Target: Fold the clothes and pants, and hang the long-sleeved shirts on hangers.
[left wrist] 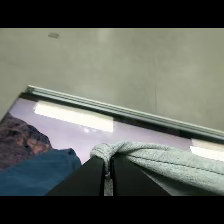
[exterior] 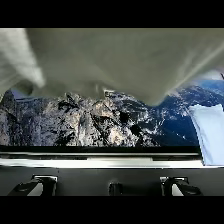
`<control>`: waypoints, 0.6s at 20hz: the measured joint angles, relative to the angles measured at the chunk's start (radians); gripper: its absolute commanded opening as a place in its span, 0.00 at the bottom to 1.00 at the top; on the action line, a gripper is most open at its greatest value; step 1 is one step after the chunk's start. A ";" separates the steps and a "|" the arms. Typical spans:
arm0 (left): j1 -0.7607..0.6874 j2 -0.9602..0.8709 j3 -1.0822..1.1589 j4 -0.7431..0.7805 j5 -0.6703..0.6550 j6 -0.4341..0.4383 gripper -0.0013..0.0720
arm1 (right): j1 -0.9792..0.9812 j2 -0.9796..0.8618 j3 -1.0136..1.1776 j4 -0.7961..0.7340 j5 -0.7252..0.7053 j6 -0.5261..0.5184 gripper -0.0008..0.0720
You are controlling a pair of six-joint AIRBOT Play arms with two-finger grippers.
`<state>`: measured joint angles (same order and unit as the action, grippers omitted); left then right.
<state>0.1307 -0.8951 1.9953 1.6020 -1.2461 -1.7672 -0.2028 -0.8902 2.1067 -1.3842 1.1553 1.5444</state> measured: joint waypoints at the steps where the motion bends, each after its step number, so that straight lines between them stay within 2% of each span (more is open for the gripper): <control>1: 0.000 0.031 -0.008 0.034 0.003 -0.017 0.04 | 0.000 0.019 0.000 -0.013 0.002 0.013 0.06; 6: 0.000 0.031 -0.026 0.094 -0.003 -0.051 0.04 | 0.000 -0.031 0.000 -0.021 0.074 0.055 0.06; 8: 0.000 -0.040 -0.029 0.072 -0.031 -0.040 0.04 | 0.001 -0.118 -0.009 -0.001 0.137 0.065 0.06; 12: 0.000 -0.289 -0.031 -0.041 -0.072 0.042 0.04 | 0.001 -0.338 -0.087 0.045 0.228 0.072 0.06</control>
<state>0.1307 -1.1839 1.9640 1.5608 -1.3178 -1.7256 -0.2020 -1.2285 2.0201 -1.3392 1.3830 1.6165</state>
